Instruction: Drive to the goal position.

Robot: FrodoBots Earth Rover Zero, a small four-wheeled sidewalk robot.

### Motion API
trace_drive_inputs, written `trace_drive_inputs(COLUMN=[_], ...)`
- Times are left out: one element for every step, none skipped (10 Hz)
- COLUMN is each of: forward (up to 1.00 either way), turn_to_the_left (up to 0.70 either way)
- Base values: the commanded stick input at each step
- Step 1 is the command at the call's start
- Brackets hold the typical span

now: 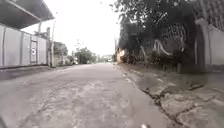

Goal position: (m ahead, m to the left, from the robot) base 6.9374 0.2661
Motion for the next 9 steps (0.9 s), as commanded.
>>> trace_drive_inputs(forward=[1.0, 1.0, 1.0, 1.0, 1.0, 1.0, 1.0, 1.0, 1.0], turn_to_the_left=[-0.08, -0.08, -0.08, -0.08, -0.08, -0.08, -0.08, -0.08, -0.07])
